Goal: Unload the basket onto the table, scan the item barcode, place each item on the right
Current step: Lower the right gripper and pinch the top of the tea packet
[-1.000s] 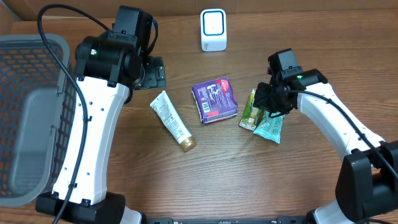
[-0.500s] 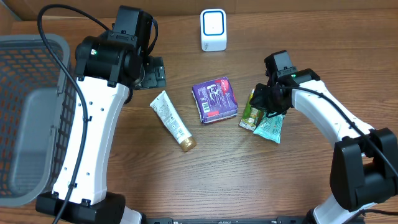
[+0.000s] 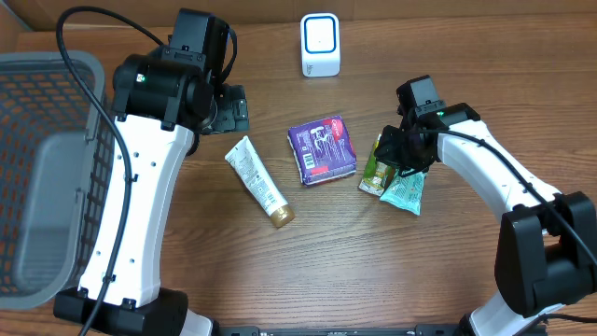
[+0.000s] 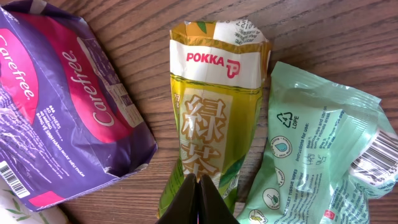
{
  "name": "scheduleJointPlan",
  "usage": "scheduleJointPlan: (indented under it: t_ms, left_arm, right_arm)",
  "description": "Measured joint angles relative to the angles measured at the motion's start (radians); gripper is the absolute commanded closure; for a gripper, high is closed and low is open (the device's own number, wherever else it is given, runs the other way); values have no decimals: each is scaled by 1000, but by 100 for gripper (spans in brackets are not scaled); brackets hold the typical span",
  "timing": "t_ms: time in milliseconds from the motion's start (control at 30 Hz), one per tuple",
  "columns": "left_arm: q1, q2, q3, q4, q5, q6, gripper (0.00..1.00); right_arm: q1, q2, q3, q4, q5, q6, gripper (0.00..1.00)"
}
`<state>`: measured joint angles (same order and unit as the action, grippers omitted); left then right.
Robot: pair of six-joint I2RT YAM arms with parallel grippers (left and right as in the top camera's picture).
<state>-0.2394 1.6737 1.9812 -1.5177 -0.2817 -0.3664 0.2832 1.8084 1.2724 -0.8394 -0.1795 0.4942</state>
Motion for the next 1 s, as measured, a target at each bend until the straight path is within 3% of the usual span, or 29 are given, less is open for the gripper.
scheduleJointPlan:
  t_ms: [1000]
  left_arm:
    - [0,0,0,0,0,0,1]
  right_arm:
    - [2,110,28,2,-39,0,95]
